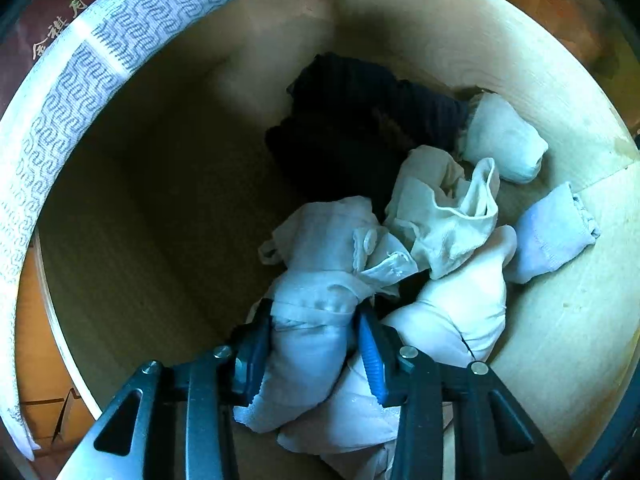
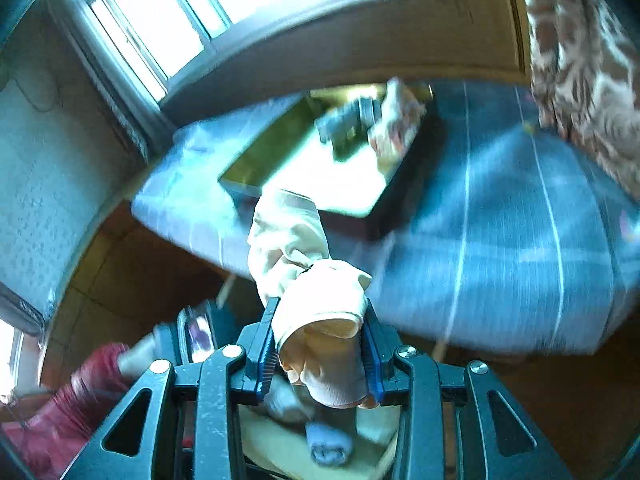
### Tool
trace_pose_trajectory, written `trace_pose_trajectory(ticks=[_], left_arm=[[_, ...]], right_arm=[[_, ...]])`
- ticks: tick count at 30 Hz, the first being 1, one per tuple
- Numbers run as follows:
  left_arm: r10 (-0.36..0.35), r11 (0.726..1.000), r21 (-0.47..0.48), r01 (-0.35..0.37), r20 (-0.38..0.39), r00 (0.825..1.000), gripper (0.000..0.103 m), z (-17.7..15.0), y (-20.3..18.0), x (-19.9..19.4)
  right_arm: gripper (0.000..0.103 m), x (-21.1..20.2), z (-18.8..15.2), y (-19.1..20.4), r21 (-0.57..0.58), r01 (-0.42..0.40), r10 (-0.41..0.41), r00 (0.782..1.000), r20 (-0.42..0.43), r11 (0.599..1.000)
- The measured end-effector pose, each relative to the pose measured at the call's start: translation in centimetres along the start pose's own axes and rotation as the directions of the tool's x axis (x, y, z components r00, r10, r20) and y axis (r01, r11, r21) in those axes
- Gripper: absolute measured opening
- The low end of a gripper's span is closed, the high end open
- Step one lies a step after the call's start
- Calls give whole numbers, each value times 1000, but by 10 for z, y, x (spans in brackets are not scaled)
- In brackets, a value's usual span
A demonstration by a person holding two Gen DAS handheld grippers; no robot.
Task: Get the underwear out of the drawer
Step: 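Lift the cream garment out and carry it over the box with the right tool, then lower the cream garment beside the others in the box and open the right tool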
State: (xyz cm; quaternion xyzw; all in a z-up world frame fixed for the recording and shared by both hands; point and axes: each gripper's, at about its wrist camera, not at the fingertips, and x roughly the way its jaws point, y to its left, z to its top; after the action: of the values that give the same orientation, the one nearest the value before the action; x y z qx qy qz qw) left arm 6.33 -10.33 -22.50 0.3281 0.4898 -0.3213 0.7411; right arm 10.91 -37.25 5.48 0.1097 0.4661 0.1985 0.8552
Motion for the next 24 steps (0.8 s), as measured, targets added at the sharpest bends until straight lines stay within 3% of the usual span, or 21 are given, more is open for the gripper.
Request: trace_pose_trajectory(ticks=[3,10,17,24], left_arm=[[0,1000,-1,0,0,1000,40,0,0,0],[-3,1000,-1,3,0,1000,40,0,0,0],[-5,1000,-3,5,2,1000,40,0,1,-1],[-20,1000,-3,20,10,1000,40,-1,3,-1]], right_arm=[[37,6,41,3,13,27,-28,999,35,1000],[37,61,111,18,80,62,-65,997,41,995],[37,126,173,27,183,17,-20,1000,13,983],[37,202,220,20,326,-4,2,1000,9,945]])
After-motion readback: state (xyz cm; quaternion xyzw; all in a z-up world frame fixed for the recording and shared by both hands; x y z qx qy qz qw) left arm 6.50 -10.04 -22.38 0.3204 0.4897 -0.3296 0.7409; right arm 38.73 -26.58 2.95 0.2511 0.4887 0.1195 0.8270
